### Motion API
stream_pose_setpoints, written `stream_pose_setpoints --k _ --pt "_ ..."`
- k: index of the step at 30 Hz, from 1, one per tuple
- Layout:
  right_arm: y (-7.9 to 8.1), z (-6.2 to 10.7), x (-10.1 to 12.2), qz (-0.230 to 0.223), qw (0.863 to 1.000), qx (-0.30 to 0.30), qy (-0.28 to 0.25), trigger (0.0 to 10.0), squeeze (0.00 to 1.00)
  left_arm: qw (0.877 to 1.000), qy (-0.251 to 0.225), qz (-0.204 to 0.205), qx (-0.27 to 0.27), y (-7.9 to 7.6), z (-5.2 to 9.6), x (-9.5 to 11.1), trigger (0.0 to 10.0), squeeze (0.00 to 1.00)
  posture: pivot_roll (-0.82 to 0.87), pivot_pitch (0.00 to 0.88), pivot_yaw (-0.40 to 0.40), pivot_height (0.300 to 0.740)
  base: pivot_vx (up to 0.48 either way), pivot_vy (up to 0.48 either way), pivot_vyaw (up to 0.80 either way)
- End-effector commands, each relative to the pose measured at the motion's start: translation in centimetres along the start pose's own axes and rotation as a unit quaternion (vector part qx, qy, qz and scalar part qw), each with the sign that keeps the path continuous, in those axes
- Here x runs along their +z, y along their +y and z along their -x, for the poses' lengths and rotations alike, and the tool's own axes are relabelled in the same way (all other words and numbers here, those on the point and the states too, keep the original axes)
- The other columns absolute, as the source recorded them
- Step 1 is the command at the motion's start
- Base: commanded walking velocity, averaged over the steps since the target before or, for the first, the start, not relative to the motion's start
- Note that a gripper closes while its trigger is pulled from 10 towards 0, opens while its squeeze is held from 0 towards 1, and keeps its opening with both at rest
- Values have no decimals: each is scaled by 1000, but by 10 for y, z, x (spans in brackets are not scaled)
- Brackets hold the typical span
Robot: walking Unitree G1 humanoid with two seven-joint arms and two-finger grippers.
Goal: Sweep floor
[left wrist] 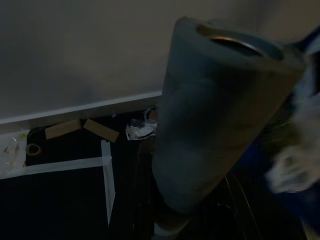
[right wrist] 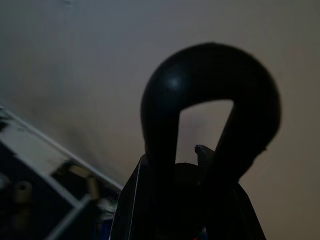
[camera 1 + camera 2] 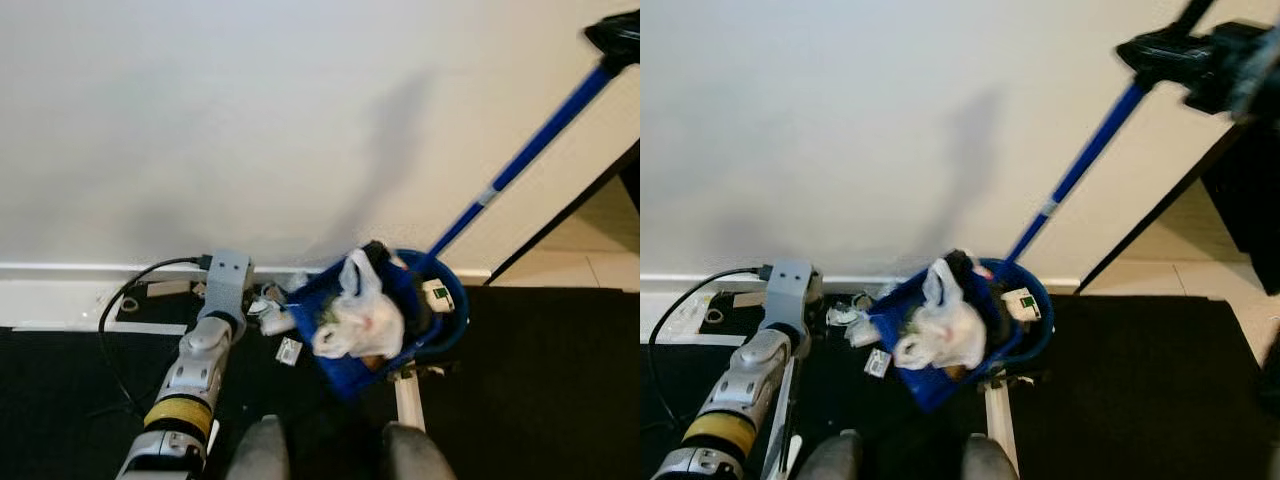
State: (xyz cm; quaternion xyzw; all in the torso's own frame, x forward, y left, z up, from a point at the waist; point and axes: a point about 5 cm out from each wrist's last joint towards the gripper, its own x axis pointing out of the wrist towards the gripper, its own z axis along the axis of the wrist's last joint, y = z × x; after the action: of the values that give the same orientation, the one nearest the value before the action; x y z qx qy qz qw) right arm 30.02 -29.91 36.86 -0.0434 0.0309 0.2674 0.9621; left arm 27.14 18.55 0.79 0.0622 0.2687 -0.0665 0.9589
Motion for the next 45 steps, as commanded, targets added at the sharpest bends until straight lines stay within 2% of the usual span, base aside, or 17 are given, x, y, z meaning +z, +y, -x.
stream_pose_setpoints --k 1,2,3,5,10,15,16,17,21,23,25,28,32,35,38,43,45 --pt "-10 17 11 22 999 -34 -11 10000 0 997 35 49 -41 -20 1 -19 10000 0 20 34 -70 740 0 0 0" --pt "-10 17 11 22 999 -34 -11 10000 0 997 35 49 -41 -20 1 -19 10000 0 20 34 -70 740 0 0 0" --pt "-21 30 15 34 997 -74 -7 10000 0 997 36 48 -43 -21 0 -20 10000 0 18 33 -66 740 0 0 0" --pt "-31 40 16 45 993 -110 -6 10000 0 997 36 47 -46 -21 0 -19 10000 0 15 31 -62 740 0 0 0" --pt "-47 48 12 66 983 -173 -5 10000 0 997 35 44 -47 -21 -1 -18 10000 0 12 33 -55 740 0 0 0" --pt "-53 36 -4 89 973 -212 -28 10000 0 998 32 41 -48 -21 -2 -16 10000 0 13 38 -49 740 0 0 0" --pt "-55 33 -8 102 968 -227 -34 10000 0 998 31 41 -47 -21 -2 -16 10000 0 16 42 -47 740 0 0 0" --pt "-60 26 -13 109 956 -261 -80 10000 0 998 30 40 -46 -21 -2 -16 10000 0 16 45 -46 740 0 0 0" --pt "-64 23 -16 105 943 -294 -118 10000 0 998 30 40 -45 -20 -2 -16 10000 0 18 48 -46 740 0 0 0" --pt "-67 18 -25 82 920 -342 -172 10000 0 998 29 40 -41 -19 -2 -16 10000 0 21 52 -48 740 0 0 0" --pt "-67 16 -28 67 915 -352 -188 10000 0 998 28 41 -40 -19 -2 -16 10000 0 21 52 -48 740 0 0 0" --pt "-66 13 -32 49 912 -353 -201 10000 0 998 28 42 -39 -18 -1 -16 10000 0 30 56 -52 740 0 0 0" --pt "-55 2 -41 25 899 -360 -247 10000 0 998 28 43 -36 -16 0 -17 10000 0 35 63 -53 740 0 0 0" --pt "-43 -5 -41 47 894 -352 -274 10000 0 998 28 43 -35 -16 1 -17 10000 0 41 68 -52 740 0 0 0" --pt "-31 -10 -36 70 880 -354 -309 10000 0 998 29 43 -34 -15 2 -19 10000 0 40 71 -52 740 0 0 0" --pt "3 -21 -22 160 851 -338 -367 10000 0 998 30 42 -34 -14 3 -20 10000 0 34 78 -53 740 0 0 0" --pt "3 -21 -22 160 851 -338 -367 10000 0 998 30 42 -34 -14 3 -20 10000 0 34 78 -53 740 0 0 0"
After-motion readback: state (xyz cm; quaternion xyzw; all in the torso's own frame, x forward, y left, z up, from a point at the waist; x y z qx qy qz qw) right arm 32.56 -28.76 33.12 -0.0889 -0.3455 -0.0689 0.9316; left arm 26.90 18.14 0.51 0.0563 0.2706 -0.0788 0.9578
